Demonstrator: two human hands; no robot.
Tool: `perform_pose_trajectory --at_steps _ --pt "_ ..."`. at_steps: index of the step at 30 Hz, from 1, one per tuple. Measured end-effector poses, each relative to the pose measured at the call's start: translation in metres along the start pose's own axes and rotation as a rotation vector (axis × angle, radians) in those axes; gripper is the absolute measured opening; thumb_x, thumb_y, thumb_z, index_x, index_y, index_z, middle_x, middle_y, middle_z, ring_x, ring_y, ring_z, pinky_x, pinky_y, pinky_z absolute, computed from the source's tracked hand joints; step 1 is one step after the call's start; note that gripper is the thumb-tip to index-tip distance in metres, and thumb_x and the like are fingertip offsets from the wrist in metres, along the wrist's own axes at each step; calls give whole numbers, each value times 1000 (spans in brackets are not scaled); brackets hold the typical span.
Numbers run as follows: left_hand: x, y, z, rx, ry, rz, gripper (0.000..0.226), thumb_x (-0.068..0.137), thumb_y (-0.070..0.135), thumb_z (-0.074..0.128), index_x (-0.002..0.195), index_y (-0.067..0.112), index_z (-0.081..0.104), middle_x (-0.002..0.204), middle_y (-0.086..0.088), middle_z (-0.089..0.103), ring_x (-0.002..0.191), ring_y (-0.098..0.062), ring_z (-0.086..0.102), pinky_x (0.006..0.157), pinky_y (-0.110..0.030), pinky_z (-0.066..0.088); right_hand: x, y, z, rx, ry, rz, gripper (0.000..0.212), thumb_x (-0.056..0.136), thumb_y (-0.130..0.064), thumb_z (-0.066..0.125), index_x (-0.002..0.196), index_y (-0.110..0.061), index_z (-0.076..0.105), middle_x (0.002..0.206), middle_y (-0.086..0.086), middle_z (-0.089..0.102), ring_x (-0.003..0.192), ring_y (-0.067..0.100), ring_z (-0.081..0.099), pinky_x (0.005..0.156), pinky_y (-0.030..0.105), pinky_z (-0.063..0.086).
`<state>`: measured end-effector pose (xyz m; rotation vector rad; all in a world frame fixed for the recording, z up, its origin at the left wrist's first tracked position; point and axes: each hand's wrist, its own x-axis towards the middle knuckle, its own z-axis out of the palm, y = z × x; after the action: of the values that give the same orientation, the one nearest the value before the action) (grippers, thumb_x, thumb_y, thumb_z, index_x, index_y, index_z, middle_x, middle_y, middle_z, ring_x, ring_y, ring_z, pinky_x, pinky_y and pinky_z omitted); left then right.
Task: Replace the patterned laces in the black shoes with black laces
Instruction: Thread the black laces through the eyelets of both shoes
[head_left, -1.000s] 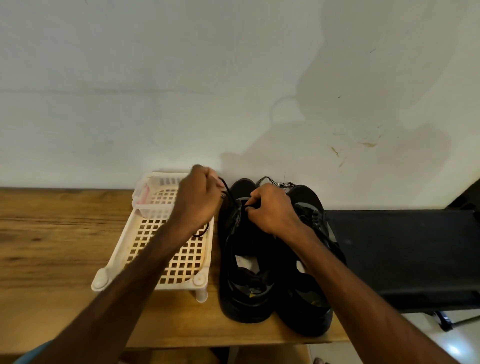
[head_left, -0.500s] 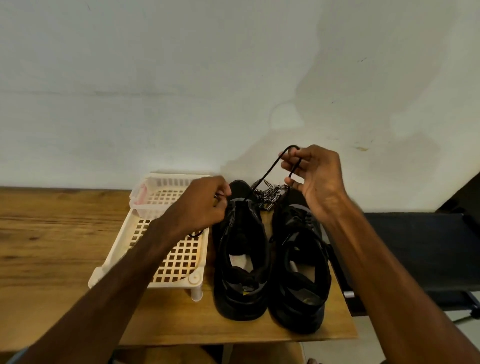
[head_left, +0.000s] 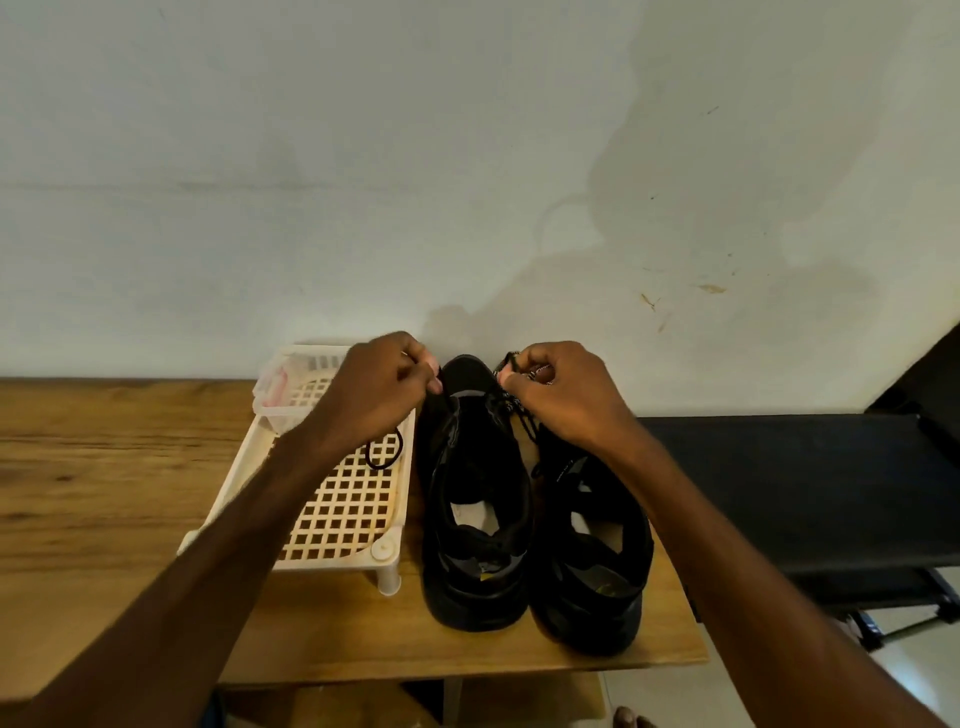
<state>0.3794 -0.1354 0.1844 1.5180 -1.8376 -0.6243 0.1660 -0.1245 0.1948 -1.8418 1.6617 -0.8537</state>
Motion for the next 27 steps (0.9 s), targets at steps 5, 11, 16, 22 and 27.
perform_pose_trajectory --at_steps 5,11,16,22,27 --pt "4 15 -26 -569 118 -6 18 105 21 45 92 16 57 95 0 79 109 -16 70 100 -39 47 0 1 5 -203 5 -21 15 95 -23 68 100 -15 79 94 -7 71 85 8 63 68 14 46" --pt "7 13 -38 -941 101 -72 15 103 22 50 91 19 58 62 10 50 50 -5 41 46 -17 38 4 7 4 -178 29 32 18 94 -25 63 86 -16 77 82 -1 74 80 16 69 77 34 58" --pt "-3 -5 -8 312 -92 99 12 86 35 77 97 36 73 93 19 71 92 0 66 81 -27 52 3 0 1 129 17 47 14 95 -32 69 98 -20 77 90 -8 74 87 4 68 78 20 52" --pt "-2 -3 6 541 -47 67 9 90 40 73 94 34 78 95 13 75 90 -9 67 69 -27 42 -4 -1 4 103 -112 14 26 82 -32 84 104 -25 72 102 -13 71 96 3 67 80 14 51" --pt "-1 2 -3 148 53 72 8 92 31 71 86 31 78 81 20 74 81 2 69 75 -25 51 -5 2 12 -40 -187 1 37 75 -24 89 104 -26 67 112 -10 69 105 12 65 95 32 55"
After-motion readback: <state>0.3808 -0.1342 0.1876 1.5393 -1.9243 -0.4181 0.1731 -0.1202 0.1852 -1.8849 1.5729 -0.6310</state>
